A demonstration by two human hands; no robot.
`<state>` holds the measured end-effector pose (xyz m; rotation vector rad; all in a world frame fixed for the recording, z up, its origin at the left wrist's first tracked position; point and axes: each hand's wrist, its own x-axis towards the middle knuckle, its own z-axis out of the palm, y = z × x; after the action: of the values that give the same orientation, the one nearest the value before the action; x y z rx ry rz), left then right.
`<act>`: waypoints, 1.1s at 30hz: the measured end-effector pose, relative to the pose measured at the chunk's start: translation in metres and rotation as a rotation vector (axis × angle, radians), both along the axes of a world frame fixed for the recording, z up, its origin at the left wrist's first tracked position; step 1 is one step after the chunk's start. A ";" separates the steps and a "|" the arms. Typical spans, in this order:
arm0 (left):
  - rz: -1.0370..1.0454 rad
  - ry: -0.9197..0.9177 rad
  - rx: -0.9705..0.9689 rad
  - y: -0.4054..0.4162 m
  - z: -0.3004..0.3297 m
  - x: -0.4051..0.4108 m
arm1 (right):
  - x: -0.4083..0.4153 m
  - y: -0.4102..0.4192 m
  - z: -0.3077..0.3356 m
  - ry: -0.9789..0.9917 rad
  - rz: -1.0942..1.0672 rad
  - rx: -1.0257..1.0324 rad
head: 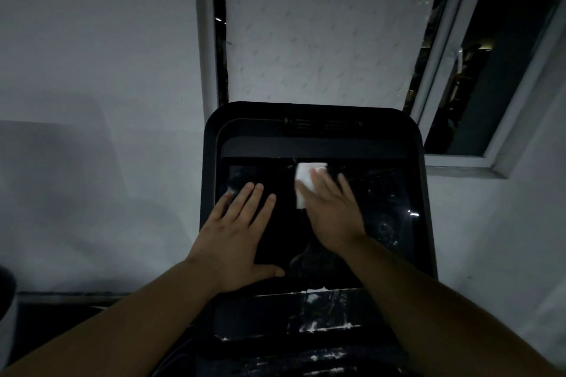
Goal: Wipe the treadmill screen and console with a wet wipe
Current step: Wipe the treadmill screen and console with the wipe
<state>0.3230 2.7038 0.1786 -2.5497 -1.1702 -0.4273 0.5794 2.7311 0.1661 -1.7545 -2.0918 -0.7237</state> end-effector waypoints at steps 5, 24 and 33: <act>0.056 0.085 -0.005 0.007 -0.011 -0.007 | 0.037 -0.010 0.000 0.104 -0.197 -0.013; 0.144 0.344 -0.021 0.042 -0.008 -0.068 | 0.020 -0.011 -0.016 0.144 -0.015 -0.011; 0.045 0.246 -0.029 0.070 0.077 0.033 | 0.046 -0.015 -0.017 0.153 -0.107 -0.030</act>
<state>0.3561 2.7742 0.2556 -2.5076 -1.1457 -0.0828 0.6255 2.7163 0.1495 -1.8868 -1.9301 -0.5697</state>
